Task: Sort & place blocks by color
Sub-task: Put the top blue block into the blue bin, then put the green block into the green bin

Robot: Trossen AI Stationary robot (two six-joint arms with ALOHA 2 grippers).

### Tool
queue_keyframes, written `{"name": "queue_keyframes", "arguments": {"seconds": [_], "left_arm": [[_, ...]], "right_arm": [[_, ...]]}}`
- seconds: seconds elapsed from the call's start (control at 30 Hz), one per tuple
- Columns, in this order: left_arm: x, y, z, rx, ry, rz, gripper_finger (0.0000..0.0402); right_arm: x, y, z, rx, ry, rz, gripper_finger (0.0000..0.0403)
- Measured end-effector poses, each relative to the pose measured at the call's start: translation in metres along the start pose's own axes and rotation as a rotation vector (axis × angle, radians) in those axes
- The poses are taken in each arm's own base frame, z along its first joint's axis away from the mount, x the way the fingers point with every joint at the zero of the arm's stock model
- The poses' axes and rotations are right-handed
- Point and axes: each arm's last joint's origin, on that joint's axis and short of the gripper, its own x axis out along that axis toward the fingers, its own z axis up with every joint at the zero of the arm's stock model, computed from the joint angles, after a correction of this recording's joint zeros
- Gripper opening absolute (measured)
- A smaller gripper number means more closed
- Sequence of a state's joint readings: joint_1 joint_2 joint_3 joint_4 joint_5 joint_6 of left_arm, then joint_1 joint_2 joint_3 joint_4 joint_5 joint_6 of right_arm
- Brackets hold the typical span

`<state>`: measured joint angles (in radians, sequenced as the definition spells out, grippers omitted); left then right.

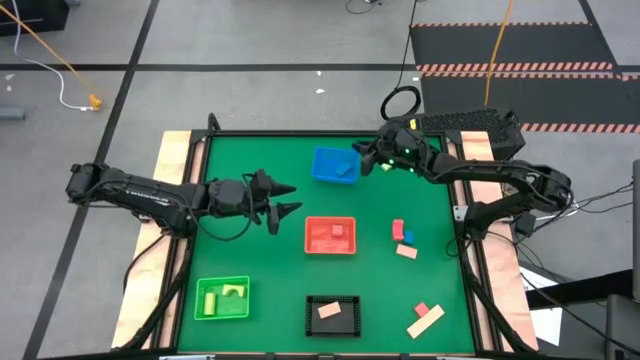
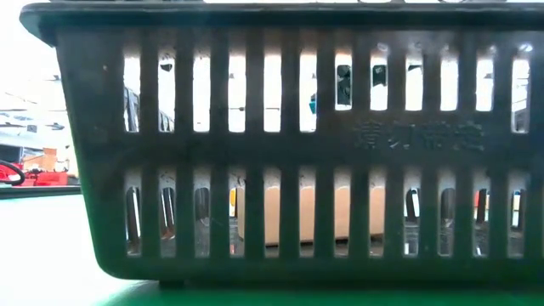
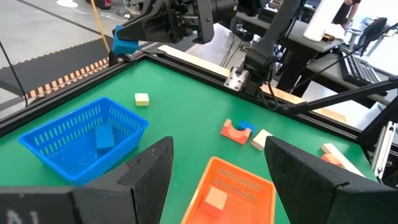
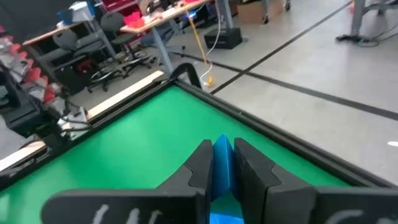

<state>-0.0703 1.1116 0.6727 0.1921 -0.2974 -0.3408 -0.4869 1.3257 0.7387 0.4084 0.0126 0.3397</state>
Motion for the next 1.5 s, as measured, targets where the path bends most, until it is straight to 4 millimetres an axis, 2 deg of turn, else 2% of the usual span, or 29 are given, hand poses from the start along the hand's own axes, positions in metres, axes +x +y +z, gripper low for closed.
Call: {"name": "queue_keyframes", "arguments": {"seconds": [0.43,0.73,0.9,1.03,1.3,1.5], "left_arm": [[0.002,0.006,0.002,-0.008,-0.007,0.025,0.0253],[0.002,0.006,0.002,0.013,-0.006,0.025,0.0253],[0.002,0.006,0.002,0.013,-0.006,0.025,0.0253],[0.002,0.006,0.002,0.014,-0.002,0.026,0.0253],[0.002,0.006,0.001,0.015,0.001,0.027,0.0253],[0.002,0.006,0.000,0.018,0.010,0.030,0.0253]], "right_arm": [[0.054,-0.011,-0.028,-0.014,0.166,-0.020,0.0031],[0.072,-0.021,-0.055,0.012,0.251,-0.055,0.0031],[0.075,-0.022,-0.058,0.018,0.249,-0.055,0.0037],[0.075,-0.022,-0.058,0.017,0.248,-0.053,0.0068],[0.073,-0.020,-0.059,0.027,0.288,-0.020,0.0171],[0.056,-0.013,-0.040,0.004,0.290,0.011,0.0220]]}}
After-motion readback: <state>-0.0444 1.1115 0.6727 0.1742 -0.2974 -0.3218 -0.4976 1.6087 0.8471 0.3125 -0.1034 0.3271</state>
